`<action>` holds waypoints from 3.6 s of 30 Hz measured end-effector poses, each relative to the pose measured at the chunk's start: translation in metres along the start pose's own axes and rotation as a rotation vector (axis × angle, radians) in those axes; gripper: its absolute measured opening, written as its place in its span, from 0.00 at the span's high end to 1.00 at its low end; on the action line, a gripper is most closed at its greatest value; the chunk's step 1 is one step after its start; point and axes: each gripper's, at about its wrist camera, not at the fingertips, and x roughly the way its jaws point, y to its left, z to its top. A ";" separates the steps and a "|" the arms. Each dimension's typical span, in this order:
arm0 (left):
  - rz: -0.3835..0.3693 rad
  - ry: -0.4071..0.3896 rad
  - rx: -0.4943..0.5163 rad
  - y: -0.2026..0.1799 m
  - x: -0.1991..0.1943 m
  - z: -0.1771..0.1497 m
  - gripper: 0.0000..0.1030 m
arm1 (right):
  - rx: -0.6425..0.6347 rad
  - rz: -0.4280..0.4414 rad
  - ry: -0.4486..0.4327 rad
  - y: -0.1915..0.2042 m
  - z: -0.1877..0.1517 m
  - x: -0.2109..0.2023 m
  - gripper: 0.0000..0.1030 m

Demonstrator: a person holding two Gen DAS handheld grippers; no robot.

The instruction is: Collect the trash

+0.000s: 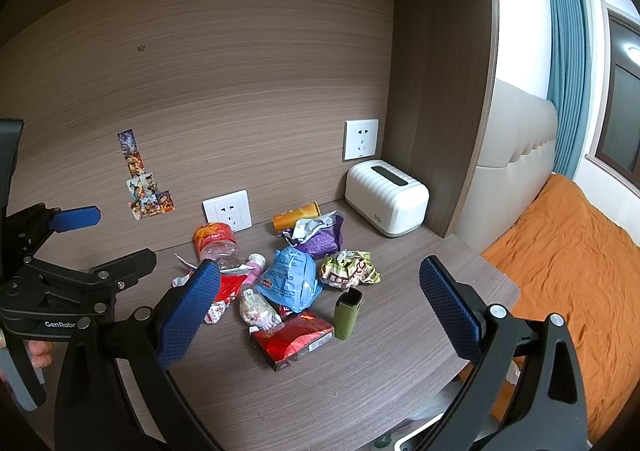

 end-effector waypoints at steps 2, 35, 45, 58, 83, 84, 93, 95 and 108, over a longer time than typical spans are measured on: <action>0.000 0.002 -0.001 0.000 0.001 -0.001 0.05 | -0.001 -0.001 0.004 0.000 0.000 0.001 0.04; -0.088 0.097 0.215 0.008 0.154 -0.064 0.05 | 0.127 0.051 0.334 0.015 -0.087 0.140 0.04; -0.152 0.145 0.217 0.002 0.185 -0.070 0.22 | 0.172 0.074 0.389 0.015 -0.100 0.170 0.23; -0.121 0.132 0.156 0.005 0.174 -0.073 0.40 | 0.190 0.144 0.332 -0.002 -0.101 0.148 0.56; -0.443 0.035 0.408 -0.200 0.064 -0.058 0.41 | 0.313 -0.152 0.146 -0.172 -0.121 -0.029 0.56; -0.470 0.044 0.422 -0.215 0.066 -0.061 0.41 | 0.329 -0.183 0.163 -0.183 -0.131 -0.034 0.56; -0.626 0.198 0.577 -0.371 0.118 -0.123 0.40 | 0.412 -0.293 0.347 -0.265 -0.236 -0.043 0.56; -0.627 0.239 0.608 -0.398 0.139 -0.144 0.40 | 0.405 -0.274 0.397 -0.281 -0.265 -0.030 0.56; -0.549 0.473 0.719 -0.523 0.338 -0.329 0.40 | 0.308 -0.091 0.659 -0.362 -0.499 0.111 0.56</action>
